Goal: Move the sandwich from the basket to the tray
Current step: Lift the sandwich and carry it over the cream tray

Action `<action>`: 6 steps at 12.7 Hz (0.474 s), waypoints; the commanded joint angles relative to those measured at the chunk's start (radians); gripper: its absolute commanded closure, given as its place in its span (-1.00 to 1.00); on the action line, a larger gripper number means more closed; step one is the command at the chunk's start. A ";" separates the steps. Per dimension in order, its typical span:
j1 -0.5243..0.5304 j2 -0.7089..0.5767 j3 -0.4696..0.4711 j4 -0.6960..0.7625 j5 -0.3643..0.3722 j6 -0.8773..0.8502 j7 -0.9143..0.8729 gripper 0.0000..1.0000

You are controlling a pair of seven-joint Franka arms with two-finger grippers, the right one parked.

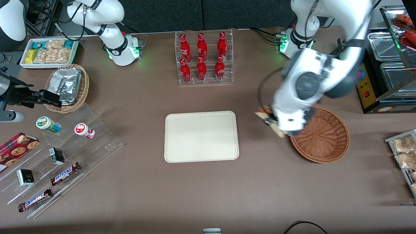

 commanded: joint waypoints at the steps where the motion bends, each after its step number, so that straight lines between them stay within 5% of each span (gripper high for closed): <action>1: -0.178 0.148 0.010 0.161 0.027 -0.007 0.007 1.00; 6: -0.338 0.375 0.010 0.357 0.060 0.218 0.106 1.00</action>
